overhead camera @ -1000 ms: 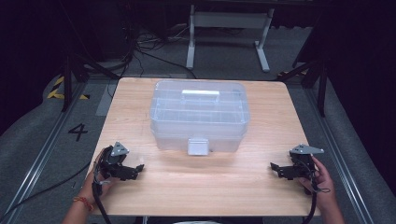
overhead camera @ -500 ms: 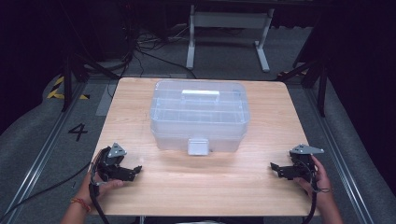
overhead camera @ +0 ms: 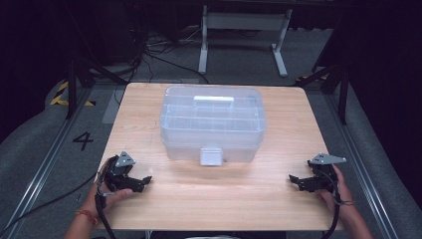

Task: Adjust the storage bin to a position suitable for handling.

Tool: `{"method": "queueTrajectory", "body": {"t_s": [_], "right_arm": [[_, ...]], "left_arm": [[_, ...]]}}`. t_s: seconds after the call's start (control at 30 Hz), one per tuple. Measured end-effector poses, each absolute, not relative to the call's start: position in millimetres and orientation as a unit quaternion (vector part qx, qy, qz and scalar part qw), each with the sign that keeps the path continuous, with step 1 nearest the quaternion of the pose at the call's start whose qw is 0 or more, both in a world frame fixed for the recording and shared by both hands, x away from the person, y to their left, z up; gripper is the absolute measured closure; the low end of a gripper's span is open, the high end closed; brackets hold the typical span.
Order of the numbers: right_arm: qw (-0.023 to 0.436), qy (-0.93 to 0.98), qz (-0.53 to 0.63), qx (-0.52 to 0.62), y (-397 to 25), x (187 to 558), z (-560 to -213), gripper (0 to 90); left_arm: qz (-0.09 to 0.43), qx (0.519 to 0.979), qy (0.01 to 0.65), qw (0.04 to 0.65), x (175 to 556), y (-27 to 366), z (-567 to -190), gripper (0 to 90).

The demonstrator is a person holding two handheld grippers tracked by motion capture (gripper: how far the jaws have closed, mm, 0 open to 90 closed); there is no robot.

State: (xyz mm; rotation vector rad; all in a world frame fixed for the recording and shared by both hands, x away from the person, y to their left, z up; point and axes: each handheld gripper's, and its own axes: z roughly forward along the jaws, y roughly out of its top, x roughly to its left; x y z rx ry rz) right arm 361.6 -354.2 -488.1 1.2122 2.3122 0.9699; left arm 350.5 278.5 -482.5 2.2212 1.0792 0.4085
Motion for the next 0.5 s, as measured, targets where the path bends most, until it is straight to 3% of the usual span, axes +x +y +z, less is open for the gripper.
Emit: {"method": "queueTrajectory", "body": {"t_s": [0.5], "right_arm": [[0.144, 0.855, 0.34, 0.363, -354.6, 362.8, -485.2, 0.4]], "left_arm": [[0.153, 0.843, 0.41, 0.314, 350.4, 278.4, -482.5, 0.4]]}}
